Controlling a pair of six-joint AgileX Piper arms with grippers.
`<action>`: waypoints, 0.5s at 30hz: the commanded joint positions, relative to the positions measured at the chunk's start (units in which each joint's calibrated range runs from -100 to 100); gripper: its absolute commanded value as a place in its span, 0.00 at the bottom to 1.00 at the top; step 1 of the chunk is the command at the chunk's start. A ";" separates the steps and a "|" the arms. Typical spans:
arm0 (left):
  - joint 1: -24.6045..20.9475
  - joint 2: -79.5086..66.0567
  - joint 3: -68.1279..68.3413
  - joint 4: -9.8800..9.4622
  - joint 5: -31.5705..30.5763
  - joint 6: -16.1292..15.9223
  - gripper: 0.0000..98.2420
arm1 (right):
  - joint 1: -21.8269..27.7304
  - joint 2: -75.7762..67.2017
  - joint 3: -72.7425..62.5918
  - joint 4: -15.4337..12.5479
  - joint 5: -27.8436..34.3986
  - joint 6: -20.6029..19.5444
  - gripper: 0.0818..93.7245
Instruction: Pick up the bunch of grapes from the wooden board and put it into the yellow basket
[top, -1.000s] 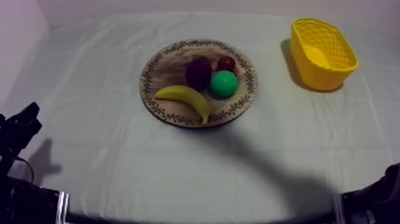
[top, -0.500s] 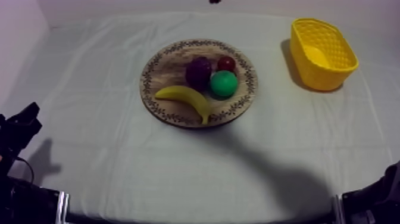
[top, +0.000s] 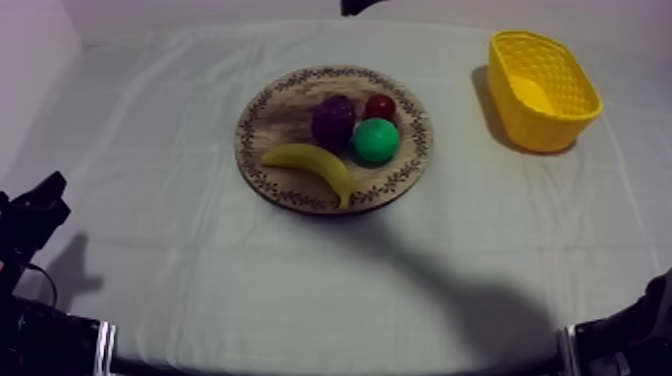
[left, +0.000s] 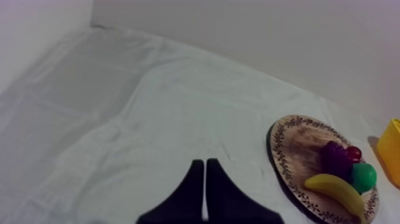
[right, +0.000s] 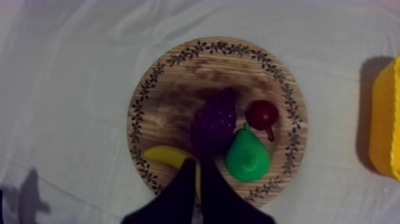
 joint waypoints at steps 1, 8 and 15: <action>-0.01 0.00 0.02 0.01 0.00 -0.02 0.00 | -0.44 -0.01 0.30 0.72 -0.11 -0.88 0.22; -0.01 0.00 0.02 0.01 0.00 -0.02 0.00 | -1.52 -0.01 2.73 2.61 -2.63 -2.19 0.78; -0.01 0.00 0.02 0.01 0.00 -0.02 0.00 | -1.38 0.26 4.21 2.25 -4.43 -1.81 0.91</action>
